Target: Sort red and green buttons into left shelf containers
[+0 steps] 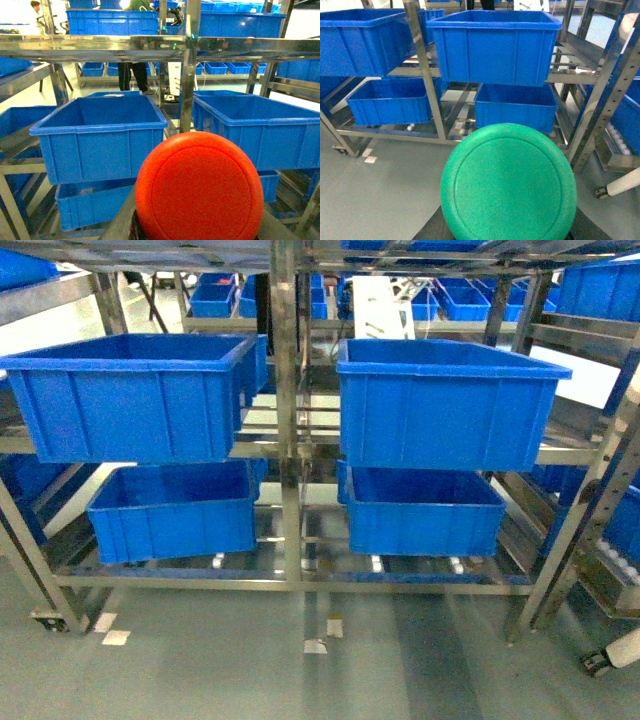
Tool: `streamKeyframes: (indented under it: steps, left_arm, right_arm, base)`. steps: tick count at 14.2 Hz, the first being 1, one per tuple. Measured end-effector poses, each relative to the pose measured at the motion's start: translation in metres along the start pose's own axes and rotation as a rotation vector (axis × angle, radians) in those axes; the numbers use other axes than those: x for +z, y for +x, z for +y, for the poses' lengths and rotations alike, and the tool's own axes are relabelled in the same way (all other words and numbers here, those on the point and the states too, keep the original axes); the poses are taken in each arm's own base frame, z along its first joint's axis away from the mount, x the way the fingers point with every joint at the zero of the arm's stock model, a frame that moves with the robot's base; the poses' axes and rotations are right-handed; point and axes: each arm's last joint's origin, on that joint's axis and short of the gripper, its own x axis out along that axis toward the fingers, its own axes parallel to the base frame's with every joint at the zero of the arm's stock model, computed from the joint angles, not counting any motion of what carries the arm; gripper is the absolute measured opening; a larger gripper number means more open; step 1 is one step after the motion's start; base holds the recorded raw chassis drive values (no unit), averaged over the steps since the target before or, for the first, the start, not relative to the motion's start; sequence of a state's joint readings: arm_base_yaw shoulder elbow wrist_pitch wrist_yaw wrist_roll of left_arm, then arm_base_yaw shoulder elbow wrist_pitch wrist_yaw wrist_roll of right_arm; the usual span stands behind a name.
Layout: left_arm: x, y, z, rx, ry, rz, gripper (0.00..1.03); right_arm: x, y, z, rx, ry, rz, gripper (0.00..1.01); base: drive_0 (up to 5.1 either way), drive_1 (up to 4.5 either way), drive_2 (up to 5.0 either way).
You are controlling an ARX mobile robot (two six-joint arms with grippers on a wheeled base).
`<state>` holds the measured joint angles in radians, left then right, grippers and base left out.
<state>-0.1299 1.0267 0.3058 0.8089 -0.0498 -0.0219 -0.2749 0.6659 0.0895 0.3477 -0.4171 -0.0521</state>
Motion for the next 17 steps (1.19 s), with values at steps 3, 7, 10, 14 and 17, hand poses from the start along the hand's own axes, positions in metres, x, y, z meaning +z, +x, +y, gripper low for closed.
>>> streamKeyframes:
  steps: [3,7,10,14,17]
  left_arm:
    - [0.0002,0.0000,-0.0001,-0.001,0.000,-0.002,0.24]
    - [0.0003,0.0001,0.0009,0.009,0.000,-0.002,0.24]
    - [0.0013,-0.0003,-0.0004,-0.003,-0.001,-0.008,0.24]
    - [0.0007,-0.0001,-0.0004,-0.003,0.000,-0.003,0.24]
    - [0.0007,-0.0001,-0.0004,-0.003,0.000,-0.004,0.24]
  right_arm:
    - [-0.0001,0.0001,0.0000,0.000,0.000,0.001,0.25]
    - [0.0000,0.0000,0.0001,0.004,0.000,0.000,0.25]
    - [0.0002,0.0000,0.0001,0.003,0.000,-0.002,0.25]
    - [-0.0002,0.0000,0.0001,0.004,0.001,0.001,0.25]
    - [-0.0002,0.0000,0.0001,0.003,0.000,0.001,0.25]
  base:
    - [-4.9,2.42,2.4]
    - [-4.9,2.42,2.4]
    - [-4.9,2.42,2.4]
    - [-4.9,2.42,2.4]
    - [-4.9,2.42,2.4]
